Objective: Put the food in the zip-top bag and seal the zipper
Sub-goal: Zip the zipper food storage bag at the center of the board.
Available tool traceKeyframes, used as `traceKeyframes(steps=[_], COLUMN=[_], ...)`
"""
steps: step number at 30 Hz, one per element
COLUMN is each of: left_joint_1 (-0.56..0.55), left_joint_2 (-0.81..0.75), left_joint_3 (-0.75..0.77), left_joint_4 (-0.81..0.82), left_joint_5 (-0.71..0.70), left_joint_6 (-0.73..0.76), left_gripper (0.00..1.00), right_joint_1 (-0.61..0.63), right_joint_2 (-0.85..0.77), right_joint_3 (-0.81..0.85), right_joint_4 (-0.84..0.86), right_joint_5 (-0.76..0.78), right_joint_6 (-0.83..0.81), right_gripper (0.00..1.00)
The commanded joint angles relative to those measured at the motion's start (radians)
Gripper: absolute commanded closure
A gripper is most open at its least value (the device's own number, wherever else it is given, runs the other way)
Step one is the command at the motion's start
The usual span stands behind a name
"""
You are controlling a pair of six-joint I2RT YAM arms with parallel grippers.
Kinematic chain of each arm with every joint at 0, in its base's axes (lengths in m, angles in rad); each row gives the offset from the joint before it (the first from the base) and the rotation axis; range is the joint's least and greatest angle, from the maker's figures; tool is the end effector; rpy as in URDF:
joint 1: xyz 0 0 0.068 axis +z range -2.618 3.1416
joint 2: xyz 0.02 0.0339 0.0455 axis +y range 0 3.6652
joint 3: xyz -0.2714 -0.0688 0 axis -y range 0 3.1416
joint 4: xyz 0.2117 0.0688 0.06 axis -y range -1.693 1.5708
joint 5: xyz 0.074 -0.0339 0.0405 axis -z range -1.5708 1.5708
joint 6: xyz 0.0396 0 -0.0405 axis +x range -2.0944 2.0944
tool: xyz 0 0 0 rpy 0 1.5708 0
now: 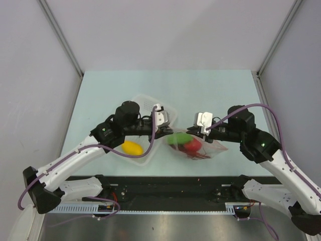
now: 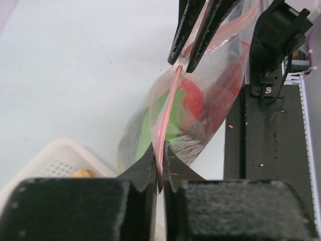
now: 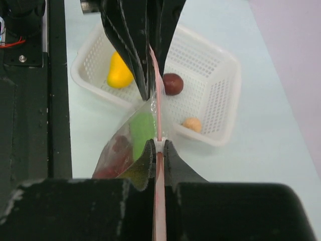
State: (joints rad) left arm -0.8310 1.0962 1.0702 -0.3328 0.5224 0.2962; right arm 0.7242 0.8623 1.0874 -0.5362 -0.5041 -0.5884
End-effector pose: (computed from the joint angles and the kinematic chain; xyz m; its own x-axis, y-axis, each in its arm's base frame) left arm 0.1274 -0.1689 0.3713 0.0523 0.3179 -0.9467 0.9825 0.1530 0.1057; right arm 0.0921 0.1070 0.3921 0.3224 -0.3636 -0.8740 -0.8963 0.1796 -0.4054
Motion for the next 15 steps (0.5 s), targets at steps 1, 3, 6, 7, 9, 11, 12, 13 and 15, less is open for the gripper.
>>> traceKeyframes(steps=[1,3,6,7,9,11,12,13,15], left_joint_1=[-0.002,-0.014,-0.043,-0.052,-0.089,-0.14,-0.155,-0.166,-0.194], left_joint_2=[-0.039,-0.038,-0.033,-0.029,-0.006,0.031,0.039,0.047,0.068], left_joint_3=[0.036,0.048,0.071,0.077,0.102,0.12,0.138,0.142,0.146], left_joint_4=[0.034,0.024,0.028,0.025,0.005,-0.011,-0.012,-0.008,-0.023], left_joint_5=[0.021,0.004,-0.007,-0.018,-0.027,-0.08,-0.099,-0.131,-0.163], left_joint_6=[0.086,0.119,0.155,0.161,0.17,0.173,0.172,0.169,0.188], left_gripper=[0.69,0.5,0.39,0.39,0.38,0.4,0.46,0.49,0.56], right_joint_1=[-0.012,-0.011,0.003,0.006,0.011,0.021,0.024,0.033,0.04], right_joint_2=[-0.013,-0.011,-0.006,-0.006,-0.008,-0.009,-0.011,-0.016,-0.025], right_joint_3=[0.028,0.028,0.032,0.034,0.035,0.034,0.035,0.037,0.034], right_joint_4=[-0.054,-0.03,-0.015,-0.013,-0.011,-0.013,-0.015,-0.019,-0.021], right_joint_5=[0.022,0.013,0.01,0.012,0.018,0.021,0.021,0.024,0.033], right_joint_6=[0.007,0.016,0.024,0.024,0.027,0.029,0.029,0.027,0.03], right_gripper=[1.0,1.0,1.0,1.0,1.0,1.0,1.0,1.0,1.0])
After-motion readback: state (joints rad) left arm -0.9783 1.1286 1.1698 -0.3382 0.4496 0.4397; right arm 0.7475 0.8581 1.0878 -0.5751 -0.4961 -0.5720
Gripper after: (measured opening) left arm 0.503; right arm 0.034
